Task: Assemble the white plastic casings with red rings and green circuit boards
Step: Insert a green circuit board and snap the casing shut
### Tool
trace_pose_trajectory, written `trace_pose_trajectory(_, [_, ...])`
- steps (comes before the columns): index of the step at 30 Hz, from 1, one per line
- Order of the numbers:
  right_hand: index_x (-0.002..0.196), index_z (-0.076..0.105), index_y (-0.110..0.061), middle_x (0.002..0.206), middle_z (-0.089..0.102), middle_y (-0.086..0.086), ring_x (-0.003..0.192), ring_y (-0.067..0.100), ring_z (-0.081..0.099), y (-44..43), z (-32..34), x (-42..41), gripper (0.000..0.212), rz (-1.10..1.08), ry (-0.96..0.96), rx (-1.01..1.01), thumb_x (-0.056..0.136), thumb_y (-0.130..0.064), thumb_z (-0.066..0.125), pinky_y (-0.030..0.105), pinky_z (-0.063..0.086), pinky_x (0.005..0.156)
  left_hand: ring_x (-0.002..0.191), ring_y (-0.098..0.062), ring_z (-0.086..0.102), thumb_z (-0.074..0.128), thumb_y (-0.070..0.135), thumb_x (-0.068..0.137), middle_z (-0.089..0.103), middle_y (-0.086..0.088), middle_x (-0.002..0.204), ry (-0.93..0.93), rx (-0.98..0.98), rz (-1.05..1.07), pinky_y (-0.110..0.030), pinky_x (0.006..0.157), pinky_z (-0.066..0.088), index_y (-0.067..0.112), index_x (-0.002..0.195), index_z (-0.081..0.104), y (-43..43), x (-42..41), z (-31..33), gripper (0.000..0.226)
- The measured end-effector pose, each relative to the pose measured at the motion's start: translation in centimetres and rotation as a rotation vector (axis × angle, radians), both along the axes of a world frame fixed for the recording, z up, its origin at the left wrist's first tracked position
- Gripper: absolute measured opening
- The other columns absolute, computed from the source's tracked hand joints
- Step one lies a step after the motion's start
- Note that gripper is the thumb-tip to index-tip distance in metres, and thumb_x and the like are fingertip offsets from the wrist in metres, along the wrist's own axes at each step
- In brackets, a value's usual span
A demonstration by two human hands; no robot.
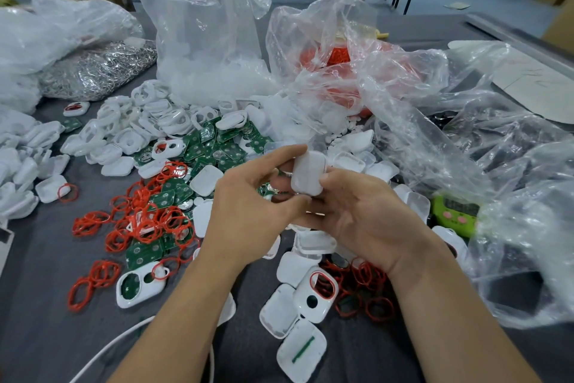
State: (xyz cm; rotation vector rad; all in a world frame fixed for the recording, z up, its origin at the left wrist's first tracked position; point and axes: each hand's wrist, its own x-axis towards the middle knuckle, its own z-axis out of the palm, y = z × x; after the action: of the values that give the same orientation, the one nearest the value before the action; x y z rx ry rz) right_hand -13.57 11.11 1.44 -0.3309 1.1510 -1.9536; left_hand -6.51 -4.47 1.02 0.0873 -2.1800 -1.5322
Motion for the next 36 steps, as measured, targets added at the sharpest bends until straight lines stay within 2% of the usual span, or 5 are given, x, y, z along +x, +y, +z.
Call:
trace_pose_trajectory(10, [0.122,0.074,-0.006,0.126,0.071,0.022,0.109,0.029,0.073,0.5,0.2,-0.1,0.034,0.032,0.031,-0.082,0.09,-0.011,0.064,0.037,0.059,0.091,0.109,-0.003,0.07,0.078,-0.015,0.075,0.076,0.014,0.115,-0.01,0.237,-0.129,-0.014,0.09,0.052,0.025,0.124,0.07,-0.3,-0.2,0.3,0.063])
trace_pose_trajectory(15, [0.125,0.071,-0.004,0.123,0.071,0.022,0.111,0.032,0.071,0.4,-0.2,-0.6,0.046,0.006,0.057,-0.034,0.079,-0.008,0.077,0.037,0.058,0.093,0.115,-0.016,0.07,0.078,0.001,0.074,0.077,0.003,0.116,-0.021,0.368,-0.196,-0.031,0.099,0.056,0.026,0.119,0.074,-0.4,-0.3,0.3,0.052])
trace_pose_trajectory(22, [0.116,0.077,-0.017,0.109,0.077,0.012,0.106,0.026,0.071,0.2,-0.6,-0.3,0.043,-0.099,0.289,0.109,0.082,0.008,0.073,0.042,0.055,0.104,0.106,-0.013,0.074,0.084,0.024,0.069,0.08,0.003,0.104,-0.014,0.371,-0.117,-0.023,0.09,0.057,0.026,0.106,0.08,-0.1,-0.3,0.3,0.037])
trace_pose_trajectory(27, [0.117,0.075,-0.016,0.106,0.079,0.011,0.104,0.026,0.075,-0.1,-0.8,-0.2,0.051,-0.225,0.514,0.253,0.082,0.019,0.066,0.034,0.06,0.09,0.099,-0.011,0.076,0.079,0.028,0.067,0.08,0.005,0.096,-0.014,0.365,-0.067,-0.02,0.082,0.059,0.032,0.096,0.081,0.5,-0.4,0.1,0.029])
trace_pose_trajectory(36, [0.11,0.078,-0.036,0.097,0.079,-0.015,0.092,0.008,0.077,-0.7,-0.8,0.5,0.037,-0.405,0.81,0.43,0.077,-0.02,0.079,0.034,0.063,0.084,0.095,-0.02,0.078,0.072,0.007,0.066,0.081,-0.006,0.096,-0.026,0.438,-0.093,-0.024,0.077,0.06,0.015,0.102,0.08,-0.4,-0.4,0.1,0.038])
